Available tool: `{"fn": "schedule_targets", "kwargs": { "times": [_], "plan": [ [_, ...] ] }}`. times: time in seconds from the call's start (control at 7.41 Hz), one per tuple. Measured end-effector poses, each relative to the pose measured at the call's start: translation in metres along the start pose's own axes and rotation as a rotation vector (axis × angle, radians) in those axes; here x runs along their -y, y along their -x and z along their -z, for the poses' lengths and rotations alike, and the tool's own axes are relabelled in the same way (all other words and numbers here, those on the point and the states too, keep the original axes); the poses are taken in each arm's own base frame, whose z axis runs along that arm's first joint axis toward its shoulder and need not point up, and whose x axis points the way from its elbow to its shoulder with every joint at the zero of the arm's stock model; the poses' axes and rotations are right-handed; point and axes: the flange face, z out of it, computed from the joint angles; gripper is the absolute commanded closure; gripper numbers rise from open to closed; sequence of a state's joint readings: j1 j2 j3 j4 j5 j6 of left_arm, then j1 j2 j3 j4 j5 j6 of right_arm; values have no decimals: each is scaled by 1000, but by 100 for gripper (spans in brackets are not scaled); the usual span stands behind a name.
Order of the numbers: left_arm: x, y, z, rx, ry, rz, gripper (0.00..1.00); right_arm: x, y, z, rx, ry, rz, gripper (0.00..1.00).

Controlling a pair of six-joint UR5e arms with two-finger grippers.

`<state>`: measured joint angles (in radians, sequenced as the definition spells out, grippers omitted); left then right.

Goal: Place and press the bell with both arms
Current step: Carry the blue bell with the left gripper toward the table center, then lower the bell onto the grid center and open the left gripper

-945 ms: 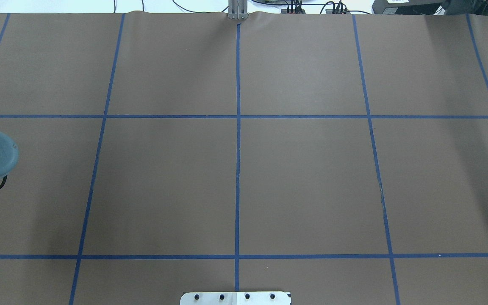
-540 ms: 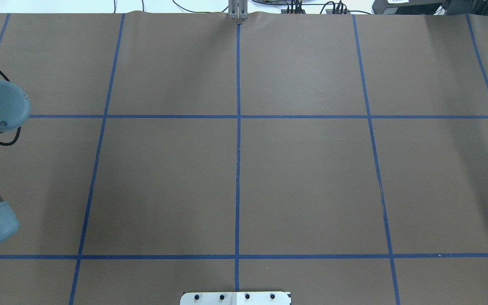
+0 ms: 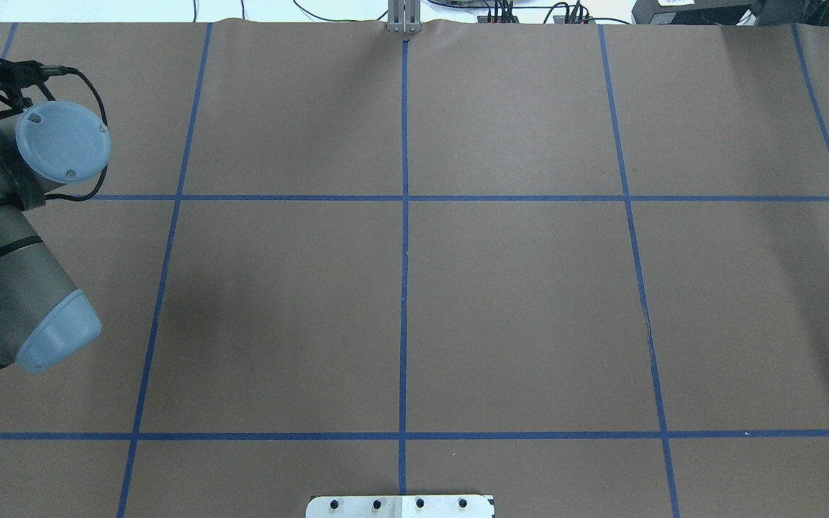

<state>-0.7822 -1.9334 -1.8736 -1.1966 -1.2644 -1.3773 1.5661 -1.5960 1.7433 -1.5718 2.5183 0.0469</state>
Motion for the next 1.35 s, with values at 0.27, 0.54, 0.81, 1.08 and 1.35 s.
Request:
{"fn": "schedule_targets", "kwargs": {
  "times": [0.27, 0.54, 0.81, 1.08, 1.35],
  "plan": [
    [7, -32, 35, -190, -59, -2, 100, -2, 0, 0, 0, 1, -1, 0],
    [-18, -73, 72, -449, -112, -95, 100, -3, -1, -1, -1, 2, -2, 0],
    [-65, -118, 94, -719, -156, -150, 100, -4, -2, -1, 0, 4, -4, 0],
    [-108, -163, 113, -887, -217, -202, 100, -4, -4, -3, 0, 6, -7, 0],
    [-148, -216, 146, -957, -259, -204, 100, -5, -3, -2, 1, 4, -6, 0]
  ]
}}
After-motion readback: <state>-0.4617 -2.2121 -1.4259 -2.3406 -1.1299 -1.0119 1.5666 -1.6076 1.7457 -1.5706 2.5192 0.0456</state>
